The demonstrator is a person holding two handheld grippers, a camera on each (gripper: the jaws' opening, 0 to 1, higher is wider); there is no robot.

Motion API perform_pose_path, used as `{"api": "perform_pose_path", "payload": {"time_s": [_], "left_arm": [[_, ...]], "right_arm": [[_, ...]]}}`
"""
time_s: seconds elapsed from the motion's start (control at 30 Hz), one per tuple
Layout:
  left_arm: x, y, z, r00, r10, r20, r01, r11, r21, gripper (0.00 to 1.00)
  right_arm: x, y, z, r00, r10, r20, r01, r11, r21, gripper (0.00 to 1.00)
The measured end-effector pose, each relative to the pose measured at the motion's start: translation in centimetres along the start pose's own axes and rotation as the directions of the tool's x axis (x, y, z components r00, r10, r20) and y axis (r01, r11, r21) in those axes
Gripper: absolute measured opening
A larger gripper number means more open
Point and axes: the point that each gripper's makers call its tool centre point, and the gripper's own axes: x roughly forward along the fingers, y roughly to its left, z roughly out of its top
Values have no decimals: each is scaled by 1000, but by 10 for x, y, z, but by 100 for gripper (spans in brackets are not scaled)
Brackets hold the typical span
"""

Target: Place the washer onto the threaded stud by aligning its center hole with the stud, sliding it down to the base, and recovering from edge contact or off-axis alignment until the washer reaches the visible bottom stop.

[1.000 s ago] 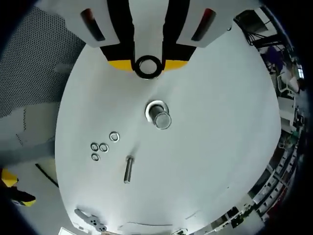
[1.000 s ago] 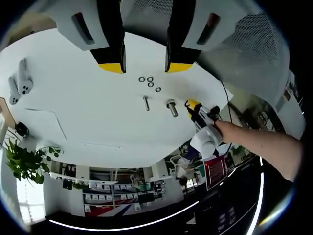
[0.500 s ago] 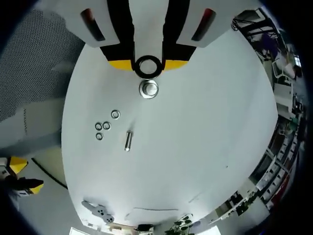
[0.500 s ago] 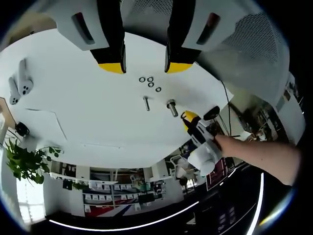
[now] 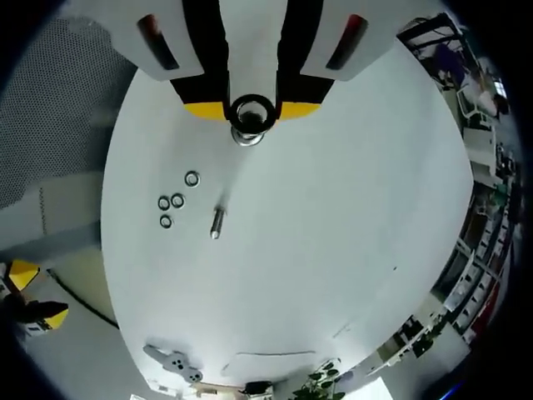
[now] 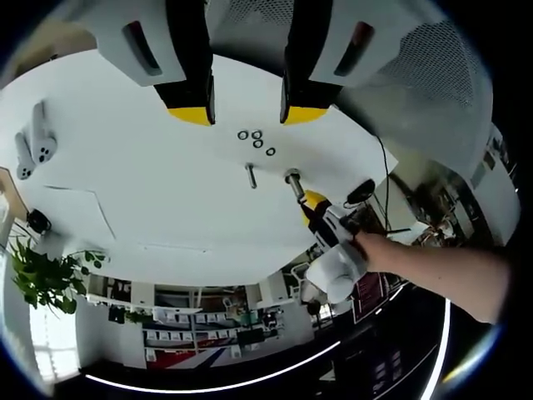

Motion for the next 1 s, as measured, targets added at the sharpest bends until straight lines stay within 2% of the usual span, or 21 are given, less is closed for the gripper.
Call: {"api": "perform_pose_path", "payload": {"time_s": [0.47,1.0], "left_arm": [[13,-10,0,999,-21,-46,24,997,72,18],[38,-11,-8,995,-41,-86,48,995,84,18]], "right_arm": [[0,-3,-1,1000,-14,-5,14,1000,7,33],[0,-5,-4,999,-27,-21,27,1000,3,33]]}}
